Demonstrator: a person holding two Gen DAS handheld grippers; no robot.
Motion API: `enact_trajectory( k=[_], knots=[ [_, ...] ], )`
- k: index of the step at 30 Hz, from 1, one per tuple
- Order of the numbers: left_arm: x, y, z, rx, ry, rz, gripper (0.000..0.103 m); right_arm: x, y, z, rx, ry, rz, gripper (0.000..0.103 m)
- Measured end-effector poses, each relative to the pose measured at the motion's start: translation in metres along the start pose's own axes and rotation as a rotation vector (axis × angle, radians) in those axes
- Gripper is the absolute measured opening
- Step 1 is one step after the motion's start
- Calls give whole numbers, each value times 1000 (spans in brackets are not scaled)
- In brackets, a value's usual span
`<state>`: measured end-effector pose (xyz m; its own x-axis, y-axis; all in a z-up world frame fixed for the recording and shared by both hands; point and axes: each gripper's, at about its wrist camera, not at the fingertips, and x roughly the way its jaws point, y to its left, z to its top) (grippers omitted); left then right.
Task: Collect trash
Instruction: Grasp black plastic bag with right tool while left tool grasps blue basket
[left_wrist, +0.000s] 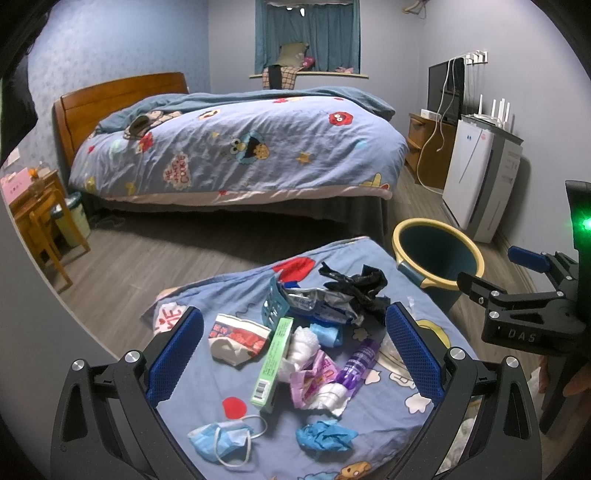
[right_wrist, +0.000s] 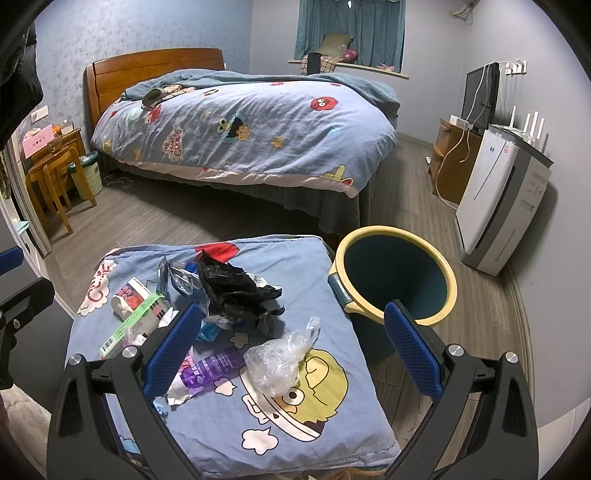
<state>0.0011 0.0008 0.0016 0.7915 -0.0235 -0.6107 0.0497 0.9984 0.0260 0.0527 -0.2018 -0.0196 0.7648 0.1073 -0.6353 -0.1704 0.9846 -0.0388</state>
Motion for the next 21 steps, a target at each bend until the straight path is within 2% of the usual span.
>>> enact_trajectory(
  k=[5, 9, 12, 14, 18, 21],
  knots=[
    [0, 4, 1, -8, 5, 17, 98, 1, 0, 1, -4, 6, 11, 97],
    [17, 11, 2, 13, 9, 36, 98, 17, 8, 0, -72, 28, 14, 97],
    [28, 20, 15, 46, -15, 80, 98, 42, 9, 3, -90, 86, 39, 97],
    [37, 32, 27, 30, -29, 74, 98, 58, 11, 4, -78, 130, 72, 97],
    [64, 54, 39, 5, -7, 114, 98, 83, 17, 13, -45, 199, 130, 97],
    [92, 75, 36, -63, 73, 96, 98, 106, 26, 17, -51, 214, 150, 97]
  ],
)
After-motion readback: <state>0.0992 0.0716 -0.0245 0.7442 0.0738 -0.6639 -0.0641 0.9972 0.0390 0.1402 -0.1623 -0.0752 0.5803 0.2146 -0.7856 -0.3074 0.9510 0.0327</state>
